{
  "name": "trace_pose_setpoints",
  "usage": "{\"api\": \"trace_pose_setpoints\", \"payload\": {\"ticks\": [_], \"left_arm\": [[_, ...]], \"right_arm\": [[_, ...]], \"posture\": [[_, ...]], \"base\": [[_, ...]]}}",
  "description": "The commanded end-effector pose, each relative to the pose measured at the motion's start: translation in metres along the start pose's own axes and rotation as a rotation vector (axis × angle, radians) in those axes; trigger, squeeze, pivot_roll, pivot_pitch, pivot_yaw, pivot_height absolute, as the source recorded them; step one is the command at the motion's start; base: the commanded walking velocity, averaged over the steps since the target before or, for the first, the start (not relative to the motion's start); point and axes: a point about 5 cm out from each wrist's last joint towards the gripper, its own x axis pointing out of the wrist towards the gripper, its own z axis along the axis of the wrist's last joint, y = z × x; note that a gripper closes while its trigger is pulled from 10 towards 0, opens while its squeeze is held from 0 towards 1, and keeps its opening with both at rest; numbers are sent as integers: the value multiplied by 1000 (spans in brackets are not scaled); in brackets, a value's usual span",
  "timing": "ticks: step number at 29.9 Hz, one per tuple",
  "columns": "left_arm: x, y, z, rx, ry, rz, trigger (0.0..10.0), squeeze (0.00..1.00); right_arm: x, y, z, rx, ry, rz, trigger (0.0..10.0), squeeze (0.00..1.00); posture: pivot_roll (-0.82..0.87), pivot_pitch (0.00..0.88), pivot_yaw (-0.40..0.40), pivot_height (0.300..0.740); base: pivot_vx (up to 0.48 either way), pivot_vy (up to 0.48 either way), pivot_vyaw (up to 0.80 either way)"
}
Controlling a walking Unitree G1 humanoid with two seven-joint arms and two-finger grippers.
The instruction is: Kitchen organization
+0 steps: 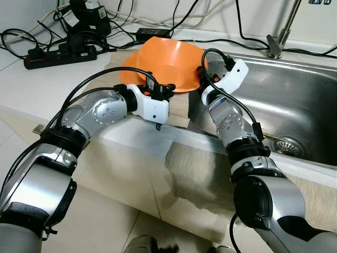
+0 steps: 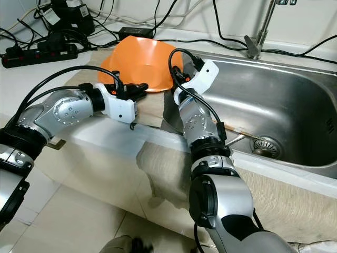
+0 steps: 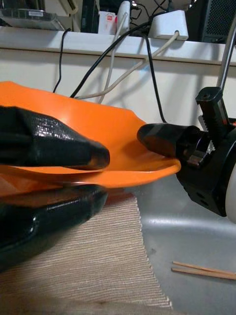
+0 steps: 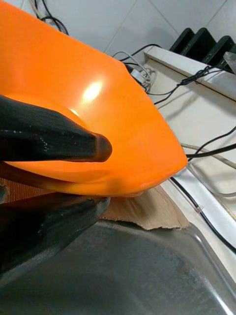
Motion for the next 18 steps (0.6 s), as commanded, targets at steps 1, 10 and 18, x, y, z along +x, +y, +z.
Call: {"api": "trace_pose_setpoints", "payload": {"ticks": [1,10,18], "left_arm": [[-3,29,-1,-5,5,137,10000,1000],[-7,27,-10,-122,44,172,10000,1000],[-23,49,-22,-331,62,261,10000,1000]], "right_arm": [[-3,-5,-19,-41,81,-21,0,0],[-4,-9,-20,-64,77,-38,0,0],[-4,-9,-17,-98,52,-41,0,0]], "posture": [[51,6,60,740],[50,3,58,740],[46,0,59,740]], "base": [[0,0,0],[0,0,0],[0,0,0]]}}
